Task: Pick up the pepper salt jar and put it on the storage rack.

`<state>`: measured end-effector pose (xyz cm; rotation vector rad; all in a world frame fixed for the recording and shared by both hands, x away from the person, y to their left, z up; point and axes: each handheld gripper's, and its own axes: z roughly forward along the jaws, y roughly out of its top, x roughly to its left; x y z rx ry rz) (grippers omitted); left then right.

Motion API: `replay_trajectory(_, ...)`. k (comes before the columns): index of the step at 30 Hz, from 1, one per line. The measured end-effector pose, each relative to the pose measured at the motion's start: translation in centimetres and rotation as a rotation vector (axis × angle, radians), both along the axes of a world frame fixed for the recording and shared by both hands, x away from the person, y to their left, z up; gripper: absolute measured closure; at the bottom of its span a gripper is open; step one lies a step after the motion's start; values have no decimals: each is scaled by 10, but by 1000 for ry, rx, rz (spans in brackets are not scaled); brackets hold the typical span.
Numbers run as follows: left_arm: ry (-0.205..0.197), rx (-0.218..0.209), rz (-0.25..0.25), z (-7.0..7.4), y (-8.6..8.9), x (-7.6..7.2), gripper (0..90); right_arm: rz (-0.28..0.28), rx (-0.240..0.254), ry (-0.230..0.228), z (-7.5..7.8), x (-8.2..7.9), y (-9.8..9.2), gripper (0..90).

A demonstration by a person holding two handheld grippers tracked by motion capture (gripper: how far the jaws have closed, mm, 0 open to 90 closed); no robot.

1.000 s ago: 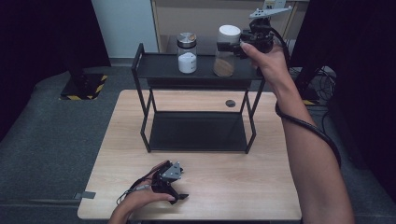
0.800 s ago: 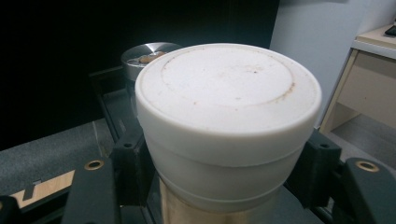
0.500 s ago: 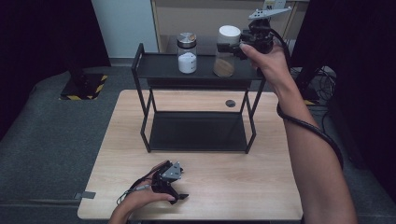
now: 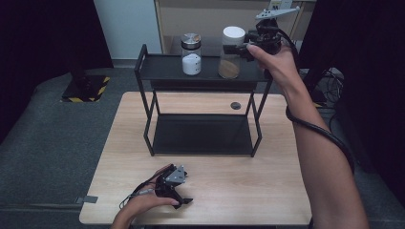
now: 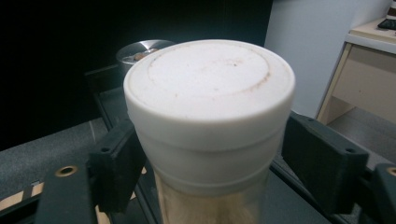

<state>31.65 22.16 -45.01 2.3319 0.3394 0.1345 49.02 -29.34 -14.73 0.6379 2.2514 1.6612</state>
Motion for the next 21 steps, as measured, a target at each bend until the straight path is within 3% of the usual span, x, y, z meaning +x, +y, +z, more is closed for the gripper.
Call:
replay_trajectory(10,-1,0,0,0,0,0,0,-19,-12,-27,3,-15,-10,194)
replay_trajectory(21,1,1,-1,0,0,0,0,-12,8,-59,0,-40,-26,117)
